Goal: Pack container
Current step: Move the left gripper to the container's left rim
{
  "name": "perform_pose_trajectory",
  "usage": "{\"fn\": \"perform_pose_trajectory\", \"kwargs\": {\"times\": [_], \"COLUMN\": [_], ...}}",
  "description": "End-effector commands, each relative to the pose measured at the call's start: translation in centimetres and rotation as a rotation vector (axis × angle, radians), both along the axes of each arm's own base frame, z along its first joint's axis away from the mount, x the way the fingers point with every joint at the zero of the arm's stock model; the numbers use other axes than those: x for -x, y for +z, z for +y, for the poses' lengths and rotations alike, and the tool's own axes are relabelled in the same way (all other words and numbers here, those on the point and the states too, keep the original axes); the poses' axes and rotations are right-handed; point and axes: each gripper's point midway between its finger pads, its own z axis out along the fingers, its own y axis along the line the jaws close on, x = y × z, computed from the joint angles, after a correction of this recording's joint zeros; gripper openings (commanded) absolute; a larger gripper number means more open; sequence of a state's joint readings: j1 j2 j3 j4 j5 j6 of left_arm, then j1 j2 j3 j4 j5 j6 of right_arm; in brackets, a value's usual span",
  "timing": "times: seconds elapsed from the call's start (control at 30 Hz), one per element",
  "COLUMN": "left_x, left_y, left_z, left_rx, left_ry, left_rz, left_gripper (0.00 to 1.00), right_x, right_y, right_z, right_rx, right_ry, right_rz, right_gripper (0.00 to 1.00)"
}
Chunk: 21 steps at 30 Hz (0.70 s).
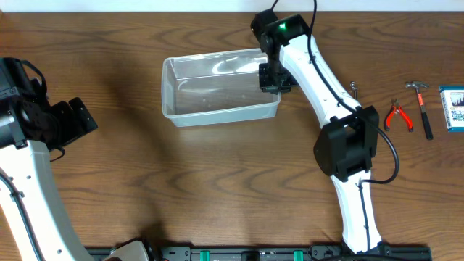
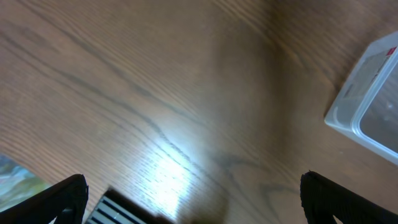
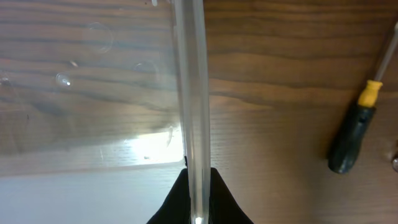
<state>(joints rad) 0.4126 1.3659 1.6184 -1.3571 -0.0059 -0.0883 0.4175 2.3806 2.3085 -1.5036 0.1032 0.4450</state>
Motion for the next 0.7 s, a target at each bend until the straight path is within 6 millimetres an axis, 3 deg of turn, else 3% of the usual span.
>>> {"fn": "perform_pose_trajectory", "kwargs": {"times": [0.0,0.2,0.67], "left_x": [-0.4,-0.8,-3.3], "left_y": [0.7,0.8,1.3], "left_z": [-0.1,0.0,-4.0], "left_rx": [0.005,0.004,0.04], "left_ry": [-0.012,-0.014,-0.24], "left_rz": [-0.03,-0.048,-0.108], "left_gripper": [0.98,0.98,0.98], "right_x": [-0.4,-0.1,0.5], "right_y": [2.2,3.0,3.0], "right_z": [-2.2,-2.9,-3.2], "right_rx": [0.043,0.043,0.055], "right_ry": [-0.044,-0.055,0.004], "right_rz": [-0.049,-0.047,-0.017], "right_gripper": [0.01,0.01,0.01]}}
